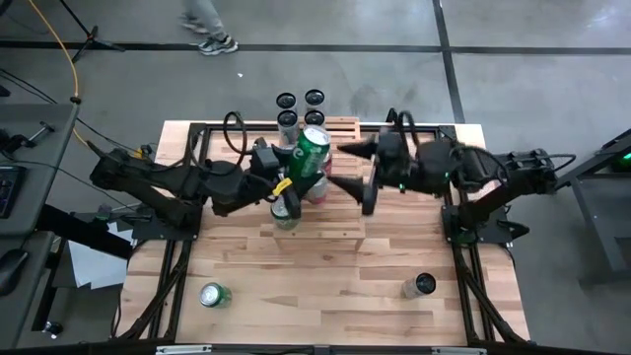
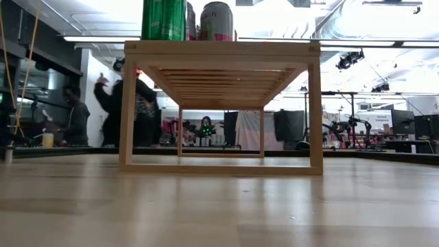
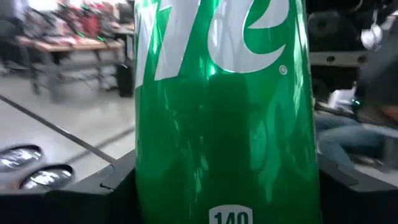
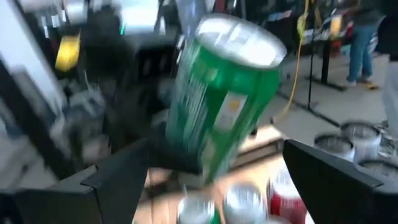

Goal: Place canned beverage on shelf
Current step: Put the bottom right green soda can on the shelf aligned with the other green soda can

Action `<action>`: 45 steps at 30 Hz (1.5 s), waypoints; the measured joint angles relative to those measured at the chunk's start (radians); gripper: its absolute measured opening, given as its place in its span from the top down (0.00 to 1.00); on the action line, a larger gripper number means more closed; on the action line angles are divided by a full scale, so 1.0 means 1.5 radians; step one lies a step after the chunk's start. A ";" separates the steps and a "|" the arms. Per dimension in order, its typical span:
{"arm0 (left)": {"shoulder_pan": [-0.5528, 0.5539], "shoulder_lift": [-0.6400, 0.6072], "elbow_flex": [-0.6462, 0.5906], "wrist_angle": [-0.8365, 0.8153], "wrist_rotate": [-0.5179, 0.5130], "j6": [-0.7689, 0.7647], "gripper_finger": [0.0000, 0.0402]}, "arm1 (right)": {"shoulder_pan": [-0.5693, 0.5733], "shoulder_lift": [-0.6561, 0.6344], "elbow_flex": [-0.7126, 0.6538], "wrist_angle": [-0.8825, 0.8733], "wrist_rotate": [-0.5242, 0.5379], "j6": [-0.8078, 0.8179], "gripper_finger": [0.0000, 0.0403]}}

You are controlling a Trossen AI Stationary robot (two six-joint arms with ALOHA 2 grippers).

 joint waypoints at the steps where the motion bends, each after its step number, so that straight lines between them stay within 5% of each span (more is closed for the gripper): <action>1: 0.000 0.007 0.000 0.019 -0.011 0.009 0.31 | -0.011 0.002 0.000 0.024 -0.006 0.003 0.12; 19: 0.003 0.085 0.000 0.150 -0.020 0.079 0.31 | -0.066 0.038 0.000 0.103 -0.115 0.046 0.13; 27: 0.002 0.084 0.001 0.151 -0.018 0.093 0.31 | -0.060 0.034 0.000 0.109 -0.111 0.033 0.28; 34: 0.003 0.082 0.001 0.147 0.003 0.104 0.31 | -0.059 0.030 -0.001 0.107 -0.106 0.026 0.29; 40: -0.004 0.047 0.004 0.052 0.058 0.073 0.06 | -0.058 0.001 -0.002 0.073 -0.111 -0.007 0.29; 45: -0.018 -0.018 0.016 -0.090 0.072 -0.008 0.05 | -0.055 -0.030 0.001 0.014 -0.095 -0.019 0.29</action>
